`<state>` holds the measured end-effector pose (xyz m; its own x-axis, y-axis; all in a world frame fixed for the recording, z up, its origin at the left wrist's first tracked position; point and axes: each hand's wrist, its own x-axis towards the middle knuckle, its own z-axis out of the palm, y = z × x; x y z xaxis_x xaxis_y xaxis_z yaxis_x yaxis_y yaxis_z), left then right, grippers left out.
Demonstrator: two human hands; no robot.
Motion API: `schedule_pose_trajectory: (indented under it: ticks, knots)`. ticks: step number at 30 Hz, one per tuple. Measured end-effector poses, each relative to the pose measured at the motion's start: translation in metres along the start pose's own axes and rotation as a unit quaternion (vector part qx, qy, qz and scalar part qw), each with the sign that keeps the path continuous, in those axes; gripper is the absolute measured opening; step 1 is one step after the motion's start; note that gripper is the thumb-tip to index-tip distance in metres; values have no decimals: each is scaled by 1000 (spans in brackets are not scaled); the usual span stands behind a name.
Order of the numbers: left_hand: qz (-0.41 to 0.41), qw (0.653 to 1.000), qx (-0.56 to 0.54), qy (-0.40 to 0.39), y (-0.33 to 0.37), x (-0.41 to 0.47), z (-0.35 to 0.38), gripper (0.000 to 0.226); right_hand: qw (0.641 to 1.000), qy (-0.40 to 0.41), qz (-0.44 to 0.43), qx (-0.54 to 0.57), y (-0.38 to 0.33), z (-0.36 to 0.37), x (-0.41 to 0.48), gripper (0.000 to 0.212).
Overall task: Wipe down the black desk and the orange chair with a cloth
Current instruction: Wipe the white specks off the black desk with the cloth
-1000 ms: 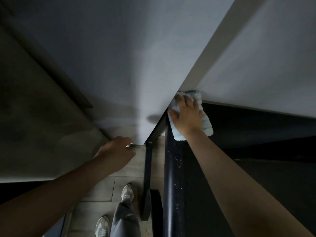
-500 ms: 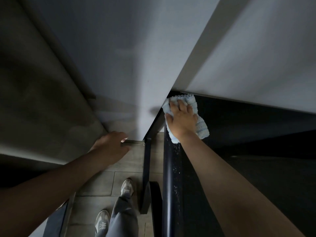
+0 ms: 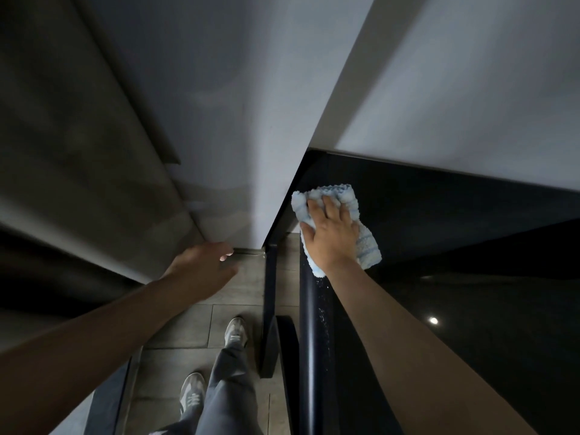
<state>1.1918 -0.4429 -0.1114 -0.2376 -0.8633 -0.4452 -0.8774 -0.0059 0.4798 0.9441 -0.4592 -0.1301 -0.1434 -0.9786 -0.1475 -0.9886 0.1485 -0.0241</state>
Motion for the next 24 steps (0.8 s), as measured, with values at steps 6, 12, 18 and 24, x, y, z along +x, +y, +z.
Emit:
schedule_pose_trajectory:
  ticks: [6, 12, 18, 24]
  knots:
    - [9, 1000, 12, 1, -4, -13, 4, 38, 1000, 3, 1, -1, -2, 6, -32, 54]
    - [18, 1000, 19, -14, -8, -30, 9, 41, 1000, -4, 8, 1, -3, 14, -68, 53]
    - [47, 998, 26, -15, -14, -56, 18, 40, 1000, 1, 21, -3, -8, 17, -113, 51]
    - [58, 997, 31, -30, -20, -78, 31, 40, 1000, 1, 24, -13, -11, 23, -157, 53]
